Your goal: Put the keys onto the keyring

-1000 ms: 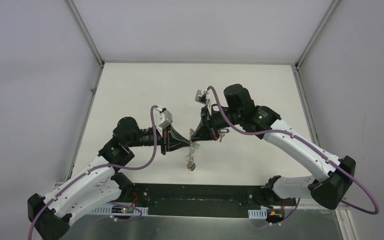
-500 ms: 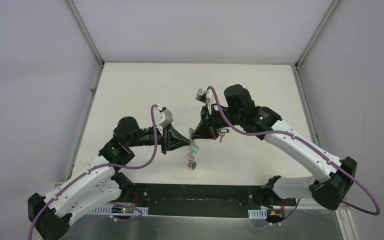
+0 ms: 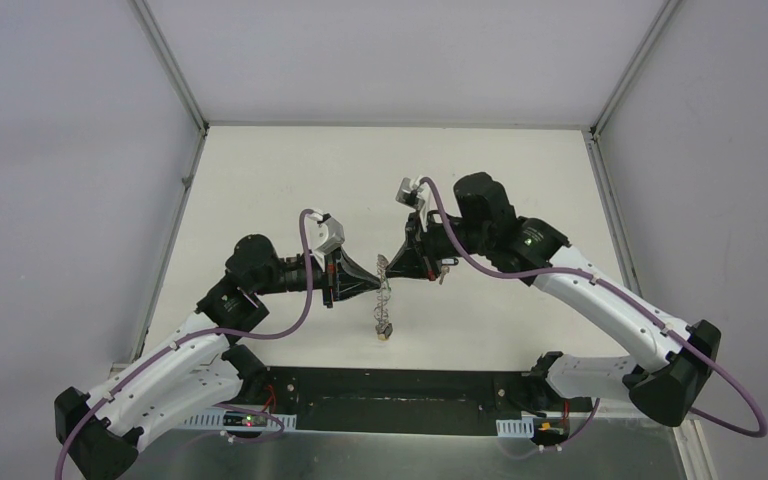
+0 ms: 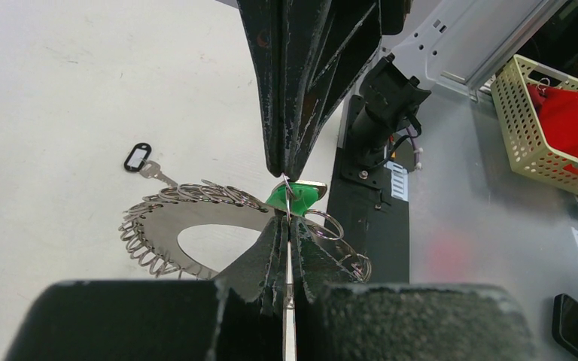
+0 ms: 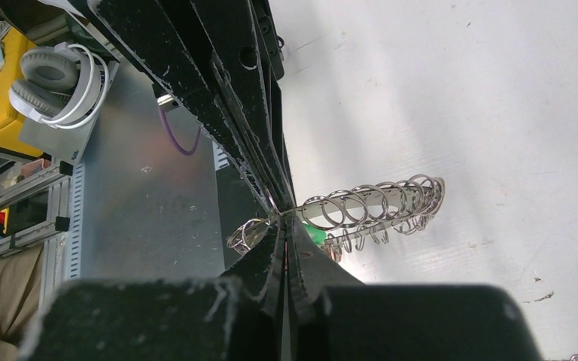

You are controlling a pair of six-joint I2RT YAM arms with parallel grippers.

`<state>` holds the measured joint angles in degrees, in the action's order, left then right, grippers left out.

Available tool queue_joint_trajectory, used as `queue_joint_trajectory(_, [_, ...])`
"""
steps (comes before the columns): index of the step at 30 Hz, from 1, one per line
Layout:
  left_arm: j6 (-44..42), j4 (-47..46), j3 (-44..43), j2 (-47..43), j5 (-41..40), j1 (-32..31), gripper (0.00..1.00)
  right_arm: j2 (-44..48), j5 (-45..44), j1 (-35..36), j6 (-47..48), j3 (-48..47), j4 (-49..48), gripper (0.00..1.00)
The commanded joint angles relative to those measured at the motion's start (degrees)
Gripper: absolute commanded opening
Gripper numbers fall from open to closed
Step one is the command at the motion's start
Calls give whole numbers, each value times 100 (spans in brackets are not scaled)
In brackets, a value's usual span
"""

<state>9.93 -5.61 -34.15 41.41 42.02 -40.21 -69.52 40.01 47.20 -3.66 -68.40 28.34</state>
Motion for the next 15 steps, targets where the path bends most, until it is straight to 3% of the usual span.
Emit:
queue_joint_trajectory(1, [144,-562,-150,-183,-30,-66,0,197,-283,0,276,35,-12,0])
queue_joint_trajectory(15, [449,-748,-180,-30,-89,-66,0,456,-1341,352,617,136,182,0])
